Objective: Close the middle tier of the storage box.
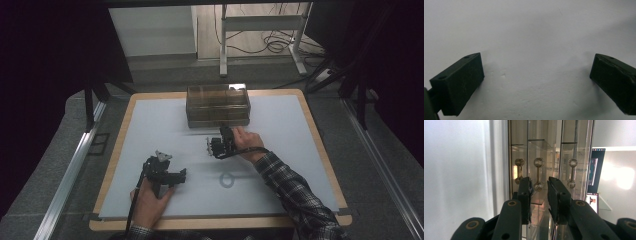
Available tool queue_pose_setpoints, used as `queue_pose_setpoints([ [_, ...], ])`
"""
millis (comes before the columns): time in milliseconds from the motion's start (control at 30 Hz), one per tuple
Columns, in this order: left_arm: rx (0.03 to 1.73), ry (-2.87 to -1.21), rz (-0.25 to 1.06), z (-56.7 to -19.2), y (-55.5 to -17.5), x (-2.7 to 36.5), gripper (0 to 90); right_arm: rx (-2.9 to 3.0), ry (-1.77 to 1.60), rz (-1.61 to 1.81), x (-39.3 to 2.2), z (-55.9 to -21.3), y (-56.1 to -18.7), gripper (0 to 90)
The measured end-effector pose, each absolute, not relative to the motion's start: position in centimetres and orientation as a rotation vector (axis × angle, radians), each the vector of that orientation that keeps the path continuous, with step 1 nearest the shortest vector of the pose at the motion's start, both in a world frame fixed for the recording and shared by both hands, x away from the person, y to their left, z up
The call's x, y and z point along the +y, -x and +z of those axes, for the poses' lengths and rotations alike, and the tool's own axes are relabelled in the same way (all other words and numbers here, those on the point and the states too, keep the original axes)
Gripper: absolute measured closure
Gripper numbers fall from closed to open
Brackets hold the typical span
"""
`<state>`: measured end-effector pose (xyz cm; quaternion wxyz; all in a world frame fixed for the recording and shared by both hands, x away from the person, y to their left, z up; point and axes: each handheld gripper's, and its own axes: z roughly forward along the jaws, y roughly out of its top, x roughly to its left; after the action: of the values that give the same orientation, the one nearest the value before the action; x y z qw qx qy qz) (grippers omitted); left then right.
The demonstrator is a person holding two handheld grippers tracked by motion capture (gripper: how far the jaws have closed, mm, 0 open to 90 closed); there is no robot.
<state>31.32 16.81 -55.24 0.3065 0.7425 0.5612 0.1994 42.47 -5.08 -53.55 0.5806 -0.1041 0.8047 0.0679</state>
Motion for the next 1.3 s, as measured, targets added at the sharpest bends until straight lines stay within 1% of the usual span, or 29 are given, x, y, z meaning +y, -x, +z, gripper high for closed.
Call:
queue_pose_setpoints([
  [567, 1.485, -1.965, 0.528, -55.2, -31.3, 16.8, 0.0, 1.952, 0.210, 0.212, -6.1, -52.2, -41.8, 66.7],
  [1100, 1.487, -1.957, 0.529, -55.3, -31.3, 16.8, 0.0, 2.079, 0.163, 0.278, -7.3, -51.3, -42.2, 61.4],
  [1300, 1.482, -1.967, 0.529, -55.2, -31.3, 16.8, 0.0, 2.124, 0.122, 0.298, -7.8, -50.6, -42.4, 61.4],
])
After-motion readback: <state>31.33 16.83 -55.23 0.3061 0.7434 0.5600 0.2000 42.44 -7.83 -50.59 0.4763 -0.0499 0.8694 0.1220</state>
